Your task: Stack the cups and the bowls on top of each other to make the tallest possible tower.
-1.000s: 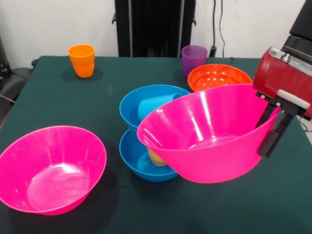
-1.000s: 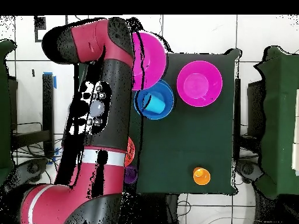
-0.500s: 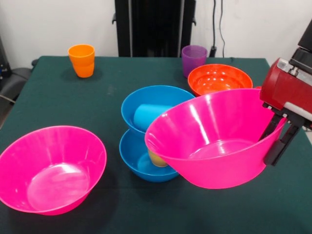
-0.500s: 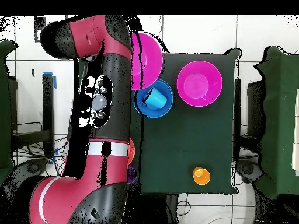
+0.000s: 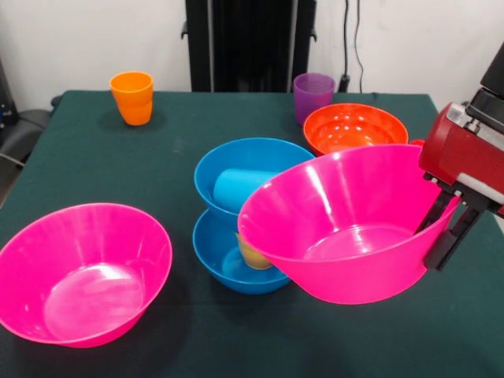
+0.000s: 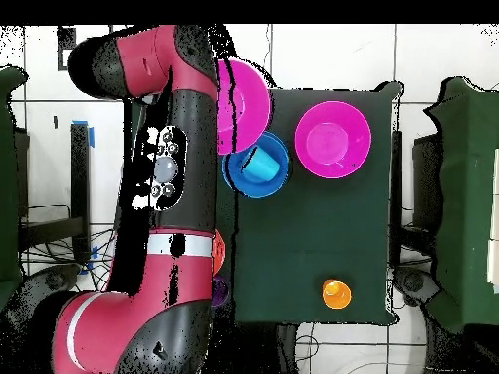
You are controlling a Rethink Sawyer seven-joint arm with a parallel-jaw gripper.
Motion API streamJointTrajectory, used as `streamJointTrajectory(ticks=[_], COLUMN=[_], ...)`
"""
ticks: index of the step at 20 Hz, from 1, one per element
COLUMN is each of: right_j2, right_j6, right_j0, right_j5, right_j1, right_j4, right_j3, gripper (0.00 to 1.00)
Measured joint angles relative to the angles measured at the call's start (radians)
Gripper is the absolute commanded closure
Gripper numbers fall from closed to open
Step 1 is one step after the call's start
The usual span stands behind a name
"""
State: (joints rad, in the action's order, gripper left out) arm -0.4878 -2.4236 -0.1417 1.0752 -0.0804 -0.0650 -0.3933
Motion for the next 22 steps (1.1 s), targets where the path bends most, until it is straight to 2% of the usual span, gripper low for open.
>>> streamJointTrajectory(ticks=[5,14,22], right_j2=[0.000,-0.019,-0.028], right_j6=[0.000,0.000,0.000], right_j0=[0.000,-0.002,-0.008], right_j5=[0.035,0.174,0.203], right_j1=[0.011,0.012,0.008], right_j4=[0.000,0.000,0.001], right_j3=[0.028,0.079,0.091], gripper=[1.00,1.00,1.00])
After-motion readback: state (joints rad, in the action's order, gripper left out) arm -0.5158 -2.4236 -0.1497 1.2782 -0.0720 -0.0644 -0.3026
